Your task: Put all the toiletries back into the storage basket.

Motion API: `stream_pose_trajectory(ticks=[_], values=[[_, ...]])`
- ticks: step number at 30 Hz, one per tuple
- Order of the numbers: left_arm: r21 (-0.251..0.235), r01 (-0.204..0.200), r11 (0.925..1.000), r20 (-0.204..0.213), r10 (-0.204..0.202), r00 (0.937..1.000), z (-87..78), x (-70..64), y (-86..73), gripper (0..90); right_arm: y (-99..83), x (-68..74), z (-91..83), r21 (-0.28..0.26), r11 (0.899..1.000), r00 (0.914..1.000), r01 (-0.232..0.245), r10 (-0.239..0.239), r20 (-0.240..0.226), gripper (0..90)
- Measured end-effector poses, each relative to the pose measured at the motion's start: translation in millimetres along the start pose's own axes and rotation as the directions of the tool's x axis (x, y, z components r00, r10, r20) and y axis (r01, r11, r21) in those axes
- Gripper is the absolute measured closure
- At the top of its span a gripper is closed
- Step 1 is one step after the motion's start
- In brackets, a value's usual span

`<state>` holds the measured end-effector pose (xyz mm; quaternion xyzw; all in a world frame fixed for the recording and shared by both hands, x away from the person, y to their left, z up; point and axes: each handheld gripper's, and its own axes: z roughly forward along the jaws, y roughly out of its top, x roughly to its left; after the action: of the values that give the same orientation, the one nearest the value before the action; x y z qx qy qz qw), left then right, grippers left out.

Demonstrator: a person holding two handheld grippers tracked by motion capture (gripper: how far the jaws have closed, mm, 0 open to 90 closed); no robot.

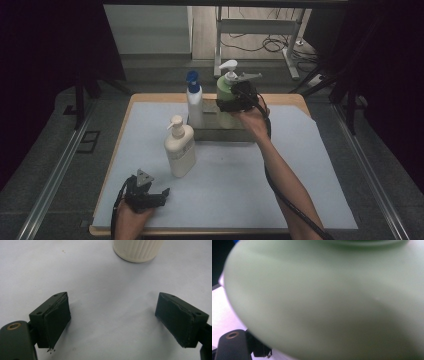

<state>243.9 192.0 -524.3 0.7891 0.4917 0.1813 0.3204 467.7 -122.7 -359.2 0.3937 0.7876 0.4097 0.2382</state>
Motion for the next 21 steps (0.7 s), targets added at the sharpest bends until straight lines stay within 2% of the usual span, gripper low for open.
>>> stream_pose_trajectory(ticks=[5, 21], values=[[0.001, -0.001, 1.0000, 0.000, 0.001, 1.0000, -0.1, 0.1, 0.1, 12.3, -5.3, -3.2, 6.0, 0.016, 1.000, 1.0000, -0.009, 0.009, -0.003, 12.6], [0.000, 0.000, 1.0000, 0.000, 0.000, 1.0000, 0.0, -0.1, 0.0, 12.3, -18.9, 0.7, 18.3, 0.058, 0.998, 0.9997, 0.002, -0.001, -0.026, 12.6]])
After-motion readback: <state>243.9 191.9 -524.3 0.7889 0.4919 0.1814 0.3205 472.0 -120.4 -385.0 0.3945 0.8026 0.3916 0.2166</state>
